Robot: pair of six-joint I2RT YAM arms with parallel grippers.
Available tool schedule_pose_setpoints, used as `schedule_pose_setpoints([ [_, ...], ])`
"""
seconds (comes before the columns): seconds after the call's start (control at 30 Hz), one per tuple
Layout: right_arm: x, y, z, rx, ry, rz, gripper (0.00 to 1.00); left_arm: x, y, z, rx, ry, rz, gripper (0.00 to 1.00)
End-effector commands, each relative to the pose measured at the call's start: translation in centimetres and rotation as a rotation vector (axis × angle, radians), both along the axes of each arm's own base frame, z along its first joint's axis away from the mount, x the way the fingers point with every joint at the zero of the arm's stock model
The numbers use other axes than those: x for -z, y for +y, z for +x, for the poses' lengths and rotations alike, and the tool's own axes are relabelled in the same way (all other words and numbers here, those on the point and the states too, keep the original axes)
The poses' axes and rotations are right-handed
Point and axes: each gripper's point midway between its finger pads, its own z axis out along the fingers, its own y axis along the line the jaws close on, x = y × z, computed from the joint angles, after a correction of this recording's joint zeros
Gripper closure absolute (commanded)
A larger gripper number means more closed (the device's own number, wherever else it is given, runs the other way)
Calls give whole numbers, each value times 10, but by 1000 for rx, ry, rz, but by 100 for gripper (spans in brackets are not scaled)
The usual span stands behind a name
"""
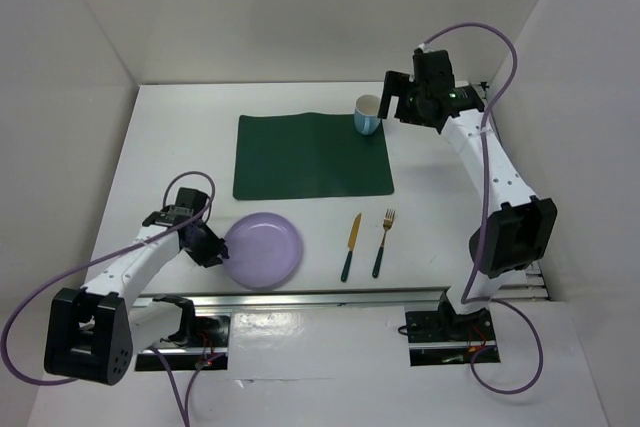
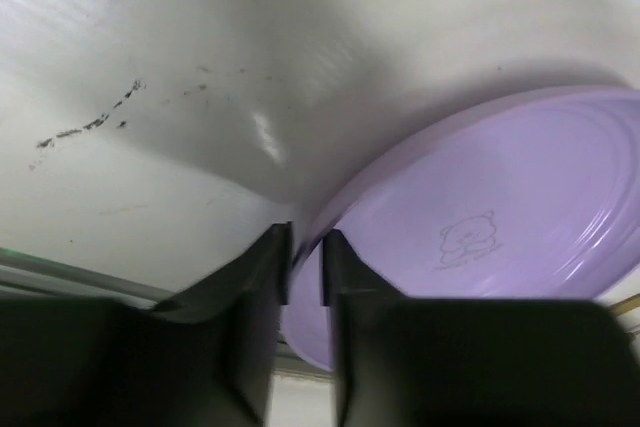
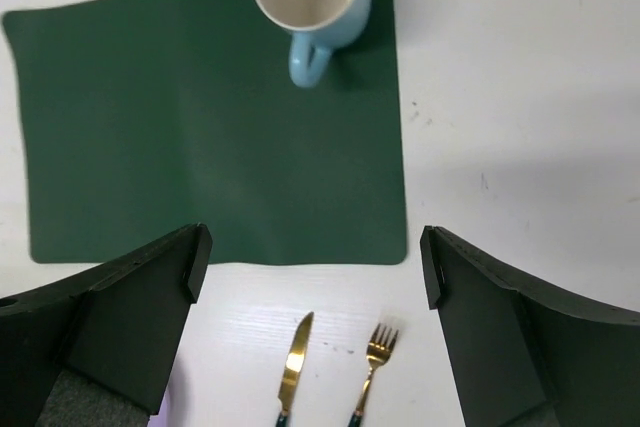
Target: Set the dinner table for one person
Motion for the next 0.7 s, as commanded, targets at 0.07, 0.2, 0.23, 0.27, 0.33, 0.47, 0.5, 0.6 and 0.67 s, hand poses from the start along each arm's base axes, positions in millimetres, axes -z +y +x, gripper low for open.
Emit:
schedule_pose_setpoints([
  [0.07,-13,-20,-23,47,-35,-49,2,-15,-2,12,-4,-52,-8,95],
  [0.2,-14,-37,-35,75,-37,-42,4,-75,-5,33,82,-210,1,100],
  [0.23,-13,-35,-38,67,-34,-36,6,-90,-5,39,107,-262,7,100],
  [0.27,-13,-41,-38,76,-41,-27,6,-104,-7,44,138,-309,2,100],
  [0.33,-6,-47,-45,91,-28,8,7,-141,-11,62,192,-410,6,100],
  [0.47,10,-55,-54,100,5,48,8,-176,-19,108,222,-471,6,100],
  [0.5,14,-56,-55,100,15,47,10,-180,-23,121,239,-488,-4,100],
  [0.6,27,-59,-66,104,78,44,10,-177,-36,171,255,-495,-34,100],
  [0.67,40,-59,-78,114,132,45,10,-165,-48,202,266,-467,-49,100],
])
